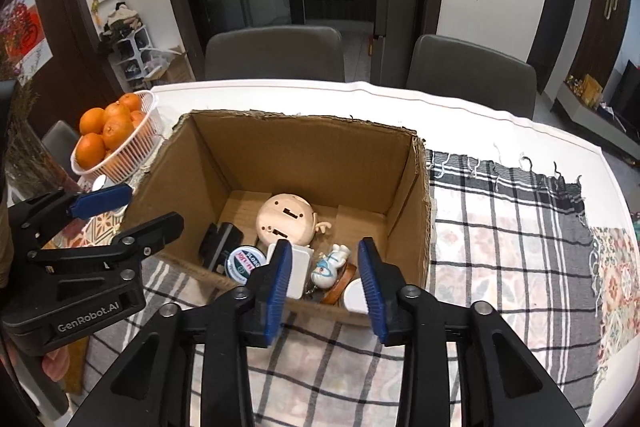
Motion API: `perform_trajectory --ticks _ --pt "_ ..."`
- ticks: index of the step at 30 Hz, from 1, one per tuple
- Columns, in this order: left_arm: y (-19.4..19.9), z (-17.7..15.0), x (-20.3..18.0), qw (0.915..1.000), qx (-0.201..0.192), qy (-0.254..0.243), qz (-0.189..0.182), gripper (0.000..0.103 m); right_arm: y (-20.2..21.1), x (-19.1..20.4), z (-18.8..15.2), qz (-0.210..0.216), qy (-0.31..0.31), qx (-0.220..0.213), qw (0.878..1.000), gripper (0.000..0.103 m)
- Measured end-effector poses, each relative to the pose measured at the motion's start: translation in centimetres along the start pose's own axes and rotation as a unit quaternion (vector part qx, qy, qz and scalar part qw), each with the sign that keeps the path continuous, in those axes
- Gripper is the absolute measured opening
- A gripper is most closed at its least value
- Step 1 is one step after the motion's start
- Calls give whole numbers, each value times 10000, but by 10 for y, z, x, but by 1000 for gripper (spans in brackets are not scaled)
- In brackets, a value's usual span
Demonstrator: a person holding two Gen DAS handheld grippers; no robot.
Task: Organize rigid objects
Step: 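Lower the tin into the box with the left tool while the right tool drops the knife in, then move the right tool to the silver egg-shaped object and grasp it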
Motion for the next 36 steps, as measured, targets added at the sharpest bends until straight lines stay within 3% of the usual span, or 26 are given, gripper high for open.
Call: perform_trajectory --ticks 10,14,18,25,36 --pt "40 -34 2 9988 -350 140 310 79 34 9 -28 -17 44 -243 9997 47" --pt "52 -51 1 9978 -464 130 447 85 48 14 -45 -57 44 -370 9993 64" --pt "60 -70 3 9972 -514 218 505 89 56 17 -61 -197 39 -504 9985 71" --pt "65 -101 10 9959 -550 336 635 98 58 23 -87 -264 -31 -543 9982 73" --pt "72 -147 8 9928 -595 275 1004 102 51 36 -139 -122 -56 -482 9987 75"
Point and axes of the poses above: each gripper's, at about its wrist camera, not at the fingertips, and y roughly against the way its jaws point, x to its left, z to its top, the point moved 4 cm from there along -y, roughly the way its jaws point, and after that the axes turned 9 degrees about -y, right-handed, at the moved point
